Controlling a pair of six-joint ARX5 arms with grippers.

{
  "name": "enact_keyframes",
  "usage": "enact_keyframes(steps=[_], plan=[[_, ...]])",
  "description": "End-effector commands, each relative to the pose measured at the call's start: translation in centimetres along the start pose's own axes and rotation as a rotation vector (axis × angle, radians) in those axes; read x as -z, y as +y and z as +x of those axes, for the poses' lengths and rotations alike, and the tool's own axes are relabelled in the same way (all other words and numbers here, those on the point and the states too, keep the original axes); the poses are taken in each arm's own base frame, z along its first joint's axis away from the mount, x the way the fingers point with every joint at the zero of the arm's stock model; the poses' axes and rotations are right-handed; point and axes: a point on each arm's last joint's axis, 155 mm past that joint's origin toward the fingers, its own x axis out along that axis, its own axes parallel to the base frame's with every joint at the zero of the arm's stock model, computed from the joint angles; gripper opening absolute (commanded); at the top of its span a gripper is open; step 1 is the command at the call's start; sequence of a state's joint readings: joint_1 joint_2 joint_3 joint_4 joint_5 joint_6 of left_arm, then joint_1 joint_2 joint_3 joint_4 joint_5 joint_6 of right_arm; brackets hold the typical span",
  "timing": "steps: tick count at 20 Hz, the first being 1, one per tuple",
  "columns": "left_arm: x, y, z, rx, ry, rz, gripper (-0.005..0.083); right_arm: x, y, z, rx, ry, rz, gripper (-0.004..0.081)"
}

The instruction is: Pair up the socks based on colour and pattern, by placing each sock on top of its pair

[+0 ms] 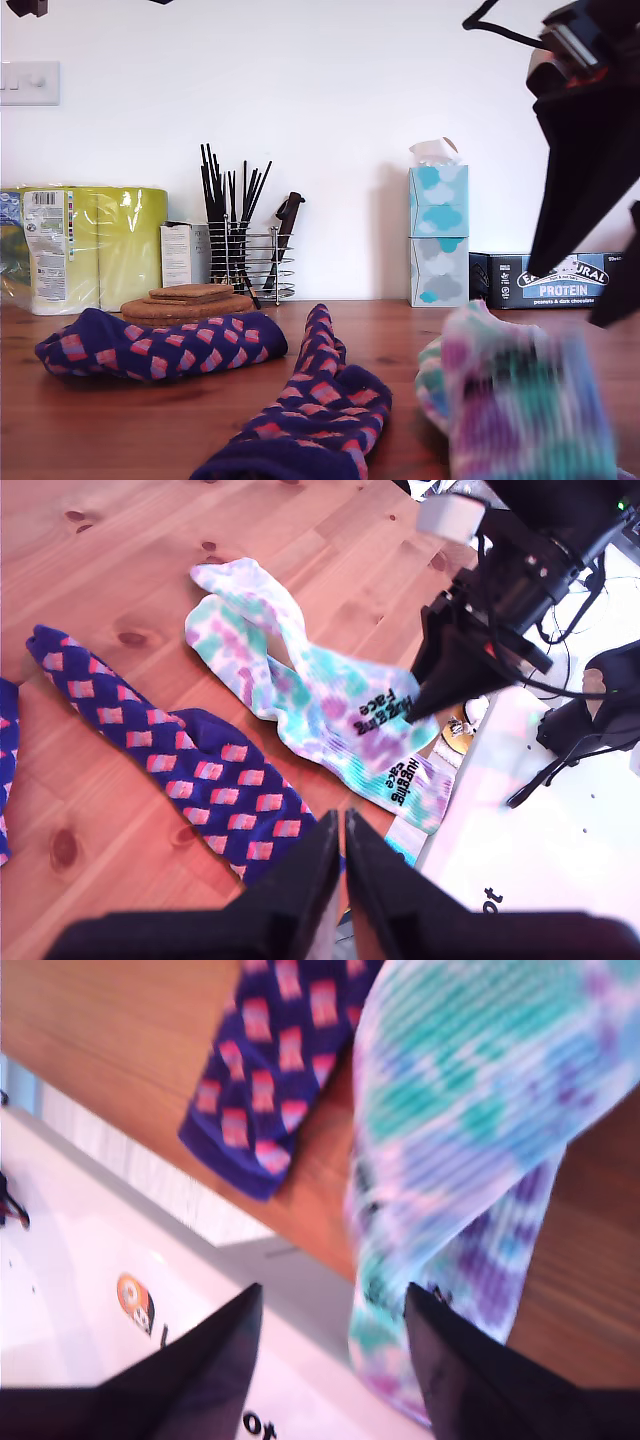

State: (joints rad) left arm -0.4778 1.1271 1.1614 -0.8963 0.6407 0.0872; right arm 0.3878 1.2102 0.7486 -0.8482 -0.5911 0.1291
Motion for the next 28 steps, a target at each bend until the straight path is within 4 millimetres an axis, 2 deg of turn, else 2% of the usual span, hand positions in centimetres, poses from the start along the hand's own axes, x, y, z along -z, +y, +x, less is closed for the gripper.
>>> enact_keyframes(steps=[1,3,5,8,10,12,14,18,23,28], plan=[[-0.1,-0.1,0.0,0.003,-0.005,0.016,-0.0022,0.5,-0.2,0.2,0.006,0.018,-0.007,0.0516],[-0.3,-0.1,0.0,0.002,-0.012,0.023,-0.0022,-0.1,-1.0,0.0,0.037,-0.008,-0.016,0.0516],[-0.6,0.0,0.0,0.001,-0.026,0.033,-0.0022,-2.6,-3.3,-0.8,0.133,-0.108,-0.021,0.0516],[-0.8,0.0,0.0,0.000,-0.032,0.037,-0.0022,-6.0,-6.1,-3.3,0.183,-0.259,0.079,0.0516],[-1.0,0.0,0.1,-0.001,-0.040,0.043,-0.0022,-7.4,-6.9,-5.0,0.193,-0.319,0.138,0.0517],[-1.3,0.0,0.0,-0.001,-0.050,0.051,-0.0022,-8.8,-6.9,-5.5,0.186,-0.344,0.173,0.0517],[-1.5,0.0,0.0,-0.002,-0.059,0.057,-0.0022,-10.0,-7.1,-5.1,0.181,-0.339,0.190,0.0517],[-1.6,0.0,0.0,-0.003,-0.063,0.060,-0.0022,-11.2,-8.6,-2.3,0.178,-0.250,0.248,0.0517],[-1.6,0.0,0.0,-0.002,-0.062,0.059,-0.0022,-14.0,-9.6,-0.4,0.187,-0.229,0.260,0.0517],[-1.6,0.0,0.0,-0.002,-0.061,0.055,-0.0022,-13.9,-9.5,1.8,0.201,-0.170,0.250,0.0517]])
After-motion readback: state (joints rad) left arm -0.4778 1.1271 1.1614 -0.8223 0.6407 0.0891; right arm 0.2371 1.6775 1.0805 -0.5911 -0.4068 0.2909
